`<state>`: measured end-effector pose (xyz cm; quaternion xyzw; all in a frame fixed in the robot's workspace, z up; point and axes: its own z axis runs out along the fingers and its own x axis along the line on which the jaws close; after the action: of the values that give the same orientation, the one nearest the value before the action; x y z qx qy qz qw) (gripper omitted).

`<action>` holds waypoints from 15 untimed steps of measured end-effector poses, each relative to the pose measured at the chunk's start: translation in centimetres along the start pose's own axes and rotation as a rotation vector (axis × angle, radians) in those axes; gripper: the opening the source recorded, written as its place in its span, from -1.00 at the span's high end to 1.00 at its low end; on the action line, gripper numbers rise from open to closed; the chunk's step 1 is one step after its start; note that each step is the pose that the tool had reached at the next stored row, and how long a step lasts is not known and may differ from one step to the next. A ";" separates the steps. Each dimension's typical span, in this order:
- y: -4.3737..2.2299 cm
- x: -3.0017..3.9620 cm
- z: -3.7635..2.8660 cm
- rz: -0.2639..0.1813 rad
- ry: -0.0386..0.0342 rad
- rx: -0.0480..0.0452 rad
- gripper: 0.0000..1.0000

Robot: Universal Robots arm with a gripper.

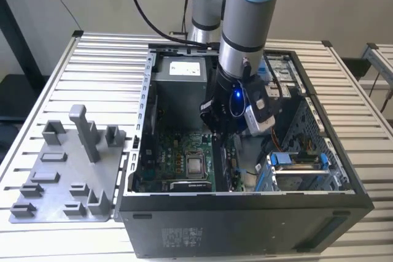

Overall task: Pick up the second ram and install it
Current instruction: 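Insert the second ram into the second slot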

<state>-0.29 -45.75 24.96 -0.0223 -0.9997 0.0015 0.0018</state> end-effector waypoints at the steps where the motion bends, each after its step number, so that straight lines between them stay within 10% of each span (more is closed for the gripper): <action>1: -0.02 0.01 0.20 0.000 0.0005 0.0001 0.72; 15: -0.41 0.44 2.22 0.000 0.0048 0.0003 0.72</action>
<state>-0.76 -46.14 22.74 -0.0223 -0.9997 0.0016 0.0042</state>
